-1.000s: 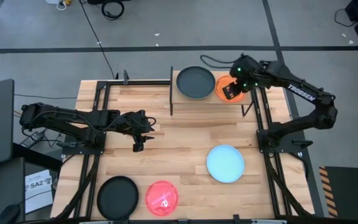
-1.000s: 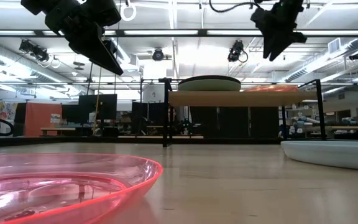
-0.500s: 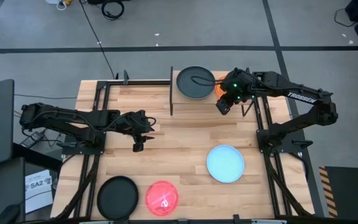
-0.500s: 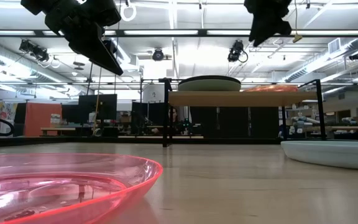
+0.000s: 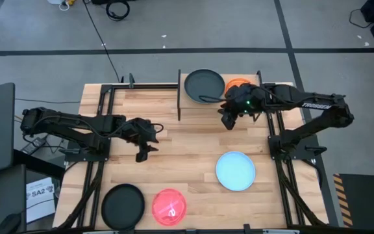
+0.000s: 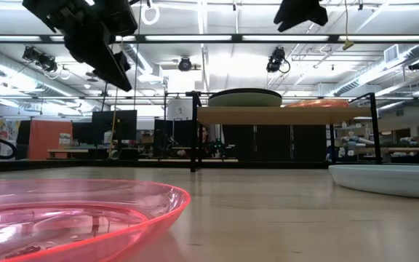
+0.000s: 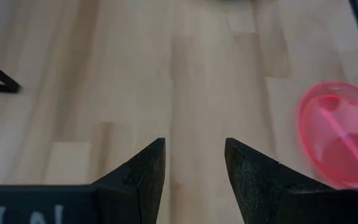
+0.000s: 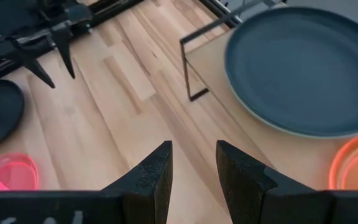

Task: Place and stack plates onto a shelf
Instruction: Stack the black plate on top of the black plate on the shelf

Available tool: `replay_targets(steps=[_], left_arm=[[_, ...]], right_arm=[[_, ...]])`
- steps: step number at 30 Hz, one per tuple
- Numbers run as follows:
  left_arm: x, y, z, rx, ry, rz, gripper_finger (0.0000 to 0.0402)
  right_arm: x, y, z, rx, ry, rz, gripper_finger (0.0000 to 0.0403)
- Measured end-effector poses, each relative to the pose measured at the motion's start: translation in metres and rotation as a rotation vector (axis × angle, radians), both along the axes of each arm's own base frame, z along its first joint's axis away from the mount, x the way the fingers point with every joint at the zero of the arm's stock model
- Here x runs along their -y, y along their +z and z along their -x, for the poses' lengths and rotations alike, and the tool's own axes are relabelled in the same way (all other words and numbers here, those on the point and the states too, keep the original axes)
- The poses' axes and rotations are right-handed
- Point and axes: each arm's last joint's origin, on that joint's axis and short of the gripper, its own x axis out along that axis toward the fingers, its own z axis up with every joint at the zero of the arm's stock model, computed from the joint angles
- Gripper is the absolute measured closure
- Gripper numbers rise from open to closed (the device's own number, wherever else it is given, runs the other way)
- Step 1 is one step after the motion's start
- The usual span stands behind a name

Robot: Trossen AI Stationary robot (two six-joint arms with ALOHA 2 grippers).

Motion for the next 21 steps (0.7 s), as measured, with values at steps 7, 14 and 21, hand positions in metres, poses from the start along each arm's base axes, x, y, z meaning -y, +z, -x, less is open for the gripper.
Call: replay_targets(steps=[7,14,21], left_arm=[[0.019,-0.001,0.002,-0.02,-0.049,0.054,0.0228],[0.051,-0.001,0.008,-0.04,-0.128,0.113,0.0228],[0.083,-0.001,0.02,-0.067,-0.227,0.16,0.0228]], right_arm=[[-0.018,-0.01,-0.017,-0.025,0.052,0.029,0.0273],[-0.038,-0.037,-0.049,-0.11,0.116,0.031,0.0274],[-0.056,-0.07,-0.085,-0.15,0.169,0.031,0.0274]])
